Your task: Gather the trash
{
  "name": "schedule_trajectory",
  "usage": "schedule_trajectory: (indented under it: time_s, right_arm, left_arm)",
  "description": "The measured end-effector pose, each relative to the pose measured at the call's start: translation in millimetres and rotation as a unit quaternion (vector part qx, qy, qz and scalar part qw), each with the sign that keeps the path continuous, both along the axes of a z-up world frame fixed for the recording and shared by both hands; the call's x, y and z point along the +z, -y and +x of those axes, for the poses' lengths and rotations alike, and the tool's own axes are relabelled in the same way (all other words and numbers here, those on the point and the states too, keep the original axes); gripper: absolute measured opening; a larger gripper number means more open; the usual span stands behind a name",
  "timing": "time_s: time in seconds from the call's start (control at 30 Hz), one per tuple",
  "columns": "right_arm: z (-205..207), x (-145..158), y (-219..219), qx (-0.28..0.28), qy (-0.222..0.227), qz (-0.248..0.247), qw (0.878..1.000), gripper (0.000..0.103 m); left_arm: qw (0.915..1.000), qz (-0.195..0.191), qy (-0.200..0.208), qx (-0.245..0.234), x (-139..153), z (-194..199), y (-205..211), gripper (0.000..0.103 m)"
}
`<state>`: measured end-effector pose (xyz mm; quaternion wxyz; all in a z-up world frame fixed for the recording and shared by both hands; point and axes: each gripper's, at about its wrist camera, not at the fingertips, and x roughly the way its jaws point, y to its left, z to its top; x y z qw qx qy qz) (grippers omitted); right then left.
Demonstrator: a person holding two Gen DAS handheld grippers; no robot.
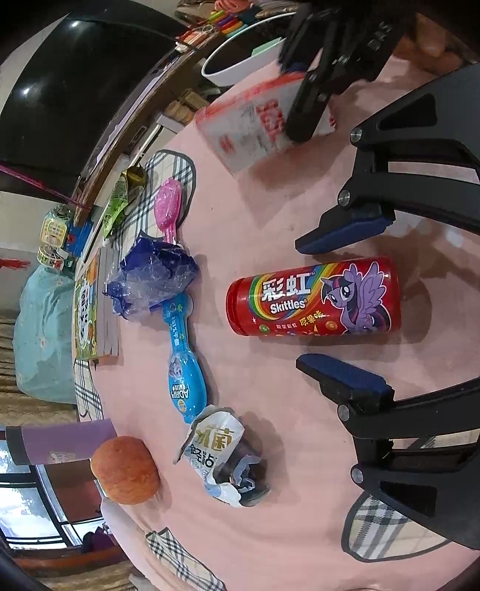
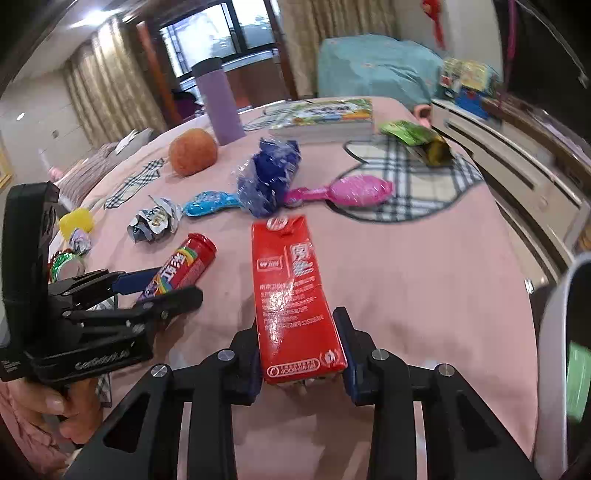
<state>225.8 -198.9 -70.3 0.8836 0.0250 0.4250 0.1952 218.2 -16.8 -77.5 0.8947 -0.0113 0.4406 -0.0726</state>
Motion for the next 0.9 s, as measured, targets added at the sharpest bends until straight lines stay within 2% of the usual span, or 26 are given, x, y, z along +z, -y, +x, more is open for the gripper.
schedule_trajectory:
  time_s: [0.17, 0.33, 0.53, 0.9]
  right_arm:
    - [-18.4, 0.1, 6.6, -0.044, 0.005, 0.017, 0.999, 0.033]
    - [-12.4, -0.5, 6.7, -0.06, 0.001, 0.023, 0.998, 0.035]
    - [-5.4, -1.1, 6.5, -0.072, -0.002, 0.024, 0.997, 0.034]
    - [-48.7, 22.1, 35.8, -0.105, 0.034, 0.058, 0.992, 0.032]
  left_arm:
    - [1.0, 0.004, 0.006, -0.002, -0.8, -2.6, 0.4, 0.056]
    - [0.9999, -0.011, 0.009, -0.001, 0.2, -5.8, -5.3, 0.034]
    - [0.9997, -0.02, 0.013, -0.005, 3.8, -17.3, -3.6, 0.034]
    - [0.9978, -0.044, 0.026, -0.043, 21.6, -53.6, 25.5, 0.034]
